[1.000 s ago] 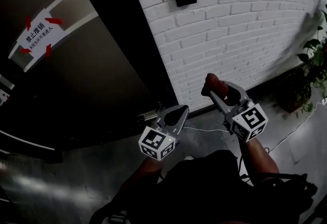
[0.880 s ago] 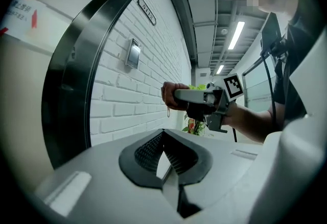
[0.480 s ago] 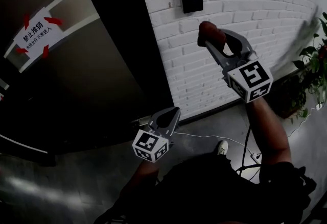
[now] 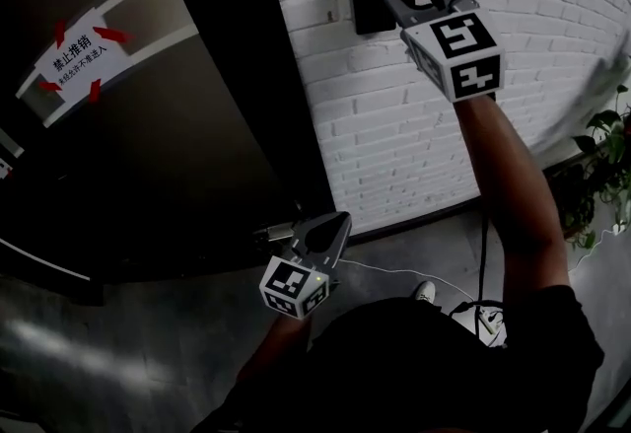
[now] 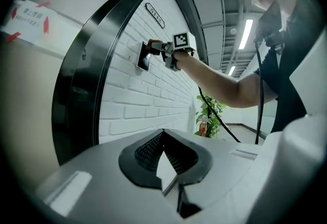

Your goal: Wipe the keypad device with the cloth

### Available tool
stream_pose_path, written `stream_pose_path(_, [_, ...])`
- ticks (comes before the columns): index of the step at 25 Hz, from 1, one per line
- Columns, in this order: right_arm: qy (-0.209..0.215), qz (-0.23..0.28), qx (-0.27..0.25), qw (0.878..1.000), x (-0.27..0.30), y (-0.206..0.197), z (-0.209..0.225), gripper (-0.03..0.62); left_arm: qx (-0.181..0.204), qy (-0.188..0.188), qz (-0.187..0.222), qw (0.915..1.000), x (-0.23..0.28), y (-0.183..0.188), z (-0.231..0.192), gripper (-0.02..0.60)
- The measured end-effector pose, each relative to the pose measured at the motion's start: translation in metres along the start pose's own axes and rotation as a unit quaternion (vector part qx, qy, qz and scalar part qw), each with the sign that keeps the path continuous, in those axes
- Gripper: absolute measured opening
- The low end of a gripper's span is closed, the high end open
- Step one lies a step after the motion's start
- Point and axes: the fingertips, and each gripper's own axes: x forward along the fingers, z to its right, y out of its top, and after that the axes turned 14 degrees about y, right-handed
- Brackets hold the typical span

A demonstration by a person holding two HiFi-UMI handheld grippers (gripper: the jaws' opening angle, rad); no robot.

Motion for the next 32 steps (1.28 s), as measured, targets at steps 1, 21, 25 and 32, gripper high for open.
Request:
stream_pose_path(1, [-0.002, 0.003, -0.004, 1.000, 0.005, 0.003, 0.003, 0.146, 0.000, -0.001, -0.003, 1.0000, 0.001, -0.002, 0.003, 0.015])
stream_pose_path(21, [0.000, 0.002, 0.013, 1.000, 0.020, -0.016, -0.001, 0.146, 0.001, 0.011, -0.015, 0.9998, 0.007, -0.007, -0.006, 0.017])
stream_pose_path(25, [0.003, -0.004, 0.016, 1.000, 0.017, -0.027, -0.007, 0.146, 0.000, 0.007, -0.014, 0.9999, 0.008, -0.007, -0.004, 0.015])
stream_pose_path(32, [0.007, -0.017, 0.025, 1.000, 0.012, -0.050, -0.019, 0.146, -0.001, 0.008, -0.015, 0.9999, 0.009, -0.007, -0.003, 0.015])
